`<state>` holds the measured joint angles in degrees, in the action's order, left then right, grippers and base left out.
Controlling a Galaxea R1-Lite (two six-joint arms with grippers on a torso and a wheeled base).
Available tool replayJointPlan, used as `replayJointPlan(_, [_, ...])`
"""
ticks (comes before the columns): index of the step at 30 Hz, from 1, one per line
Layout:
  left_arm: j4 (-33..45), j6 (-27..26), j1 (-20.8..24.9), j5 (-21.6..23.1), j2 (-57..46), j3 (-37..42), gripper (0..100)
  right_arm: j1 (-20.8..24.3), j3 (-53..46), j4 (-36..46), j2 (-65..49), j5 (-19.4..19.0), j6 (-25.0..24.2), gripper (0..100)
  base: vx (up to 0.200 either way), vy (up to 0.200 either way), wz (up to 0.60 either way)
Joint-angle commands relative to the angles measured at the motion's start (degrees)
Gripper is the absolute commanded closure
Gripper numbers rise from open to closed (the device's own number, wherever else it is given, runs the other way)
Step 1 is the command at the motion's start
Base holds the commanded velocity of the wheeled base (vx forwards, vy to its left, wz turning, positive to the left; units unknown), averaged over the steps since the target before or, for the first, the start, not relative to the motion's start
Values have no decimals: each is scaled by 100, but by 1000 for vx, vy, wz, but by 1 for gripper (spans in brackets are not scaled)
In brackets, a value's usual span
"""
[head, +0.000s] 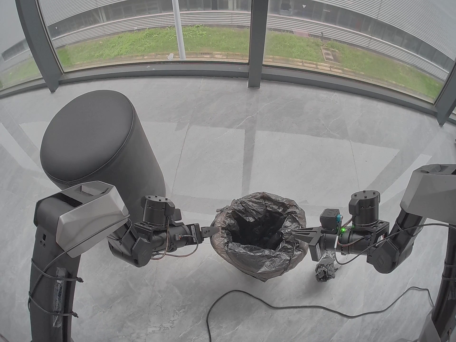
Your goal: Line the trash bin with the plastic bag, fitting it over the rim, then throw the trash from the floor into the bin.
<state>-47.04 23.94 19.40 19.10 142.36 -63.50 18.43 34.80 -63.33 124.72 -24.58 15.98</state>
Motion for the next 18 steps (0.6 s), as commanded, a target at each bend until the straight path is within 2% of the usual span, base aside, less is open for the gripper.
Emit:
replayJointPlan(1, [-7, -4, -76, 6, -68, 40, 0, -24, -9, -4, -18, -3, 1, 100, 0, 0, 0])
replayJointPlan(8, [-15, -12, -120, 32, 108, -22, 0, -15, -9, -4, -27, -3, 1, 100, 0, 0, 0])
replayJointPlan(18, [-7, -4, 143, 76, 714, -655, 0, -15, -53, -65, -27, -12, -139, 100, 0, 0, 0])
